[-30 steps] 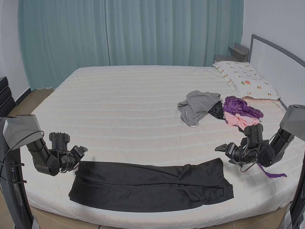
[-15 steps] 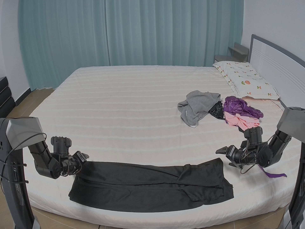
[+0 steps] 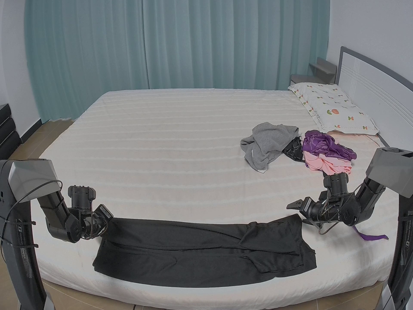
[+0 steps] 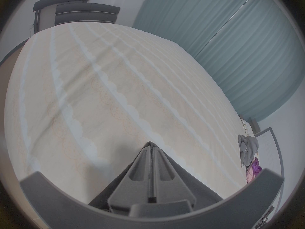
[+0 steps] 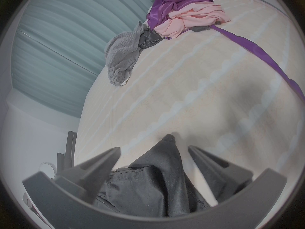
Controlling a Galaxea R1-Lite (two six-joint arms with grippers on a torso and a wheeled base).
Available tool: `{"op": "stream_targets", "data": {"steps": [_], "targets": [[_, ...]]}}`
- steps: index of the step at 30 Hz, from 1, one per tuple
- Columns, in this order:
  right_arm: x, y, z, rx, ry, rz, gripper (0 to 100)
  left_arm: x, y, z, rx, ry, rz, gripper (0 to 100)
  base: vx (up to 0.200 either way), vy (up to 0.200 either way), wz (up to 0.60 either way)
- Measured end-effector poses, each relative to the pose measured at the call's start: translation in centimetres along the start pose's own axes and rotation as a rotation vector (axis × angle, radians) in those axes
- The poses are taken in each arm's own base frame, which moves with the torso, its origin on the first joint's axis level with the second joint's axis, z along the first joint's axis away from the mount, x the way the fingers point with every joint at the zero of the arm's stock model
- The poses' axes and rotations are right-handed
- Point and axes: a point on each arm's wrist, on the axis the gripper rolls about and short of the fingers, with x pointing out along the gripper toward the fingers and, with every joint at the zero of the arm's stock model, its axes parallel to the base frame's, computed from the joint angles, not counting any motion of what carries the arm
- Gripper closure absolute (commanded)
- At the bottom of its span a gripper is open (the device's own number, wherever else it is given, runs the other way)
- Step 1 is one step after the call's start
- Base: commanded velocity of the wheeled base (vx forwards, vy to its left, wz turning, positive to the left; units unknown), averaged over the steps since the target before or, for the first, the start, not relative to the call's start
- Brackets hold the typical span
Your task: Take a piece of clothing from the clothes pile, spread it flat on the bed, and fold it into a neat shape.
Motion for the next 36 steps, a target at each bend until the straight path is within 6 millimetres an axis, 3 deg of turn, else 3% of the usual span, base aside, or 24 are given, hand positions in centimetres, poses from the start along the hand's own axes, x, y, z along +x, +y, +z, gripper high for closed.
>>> {"op": "stream_targets", "data": {"steps": [8, 36], "targets": [[0.6, 0.0, 0.0, -0.002, 0.003, 0.0, 100, 0.0, 0.1, -0.1, -0.002, 0.002, 0.004, 100, 0.0, 0.0, 0.0], [-0.5, -2.5, 2.0, 0.109, -0.059, -0.039, 100, 0.0, 0.1, 0.0, -0.046, 0.002, 0.002, 100, 0.0, 0.0, 0.0]]}}
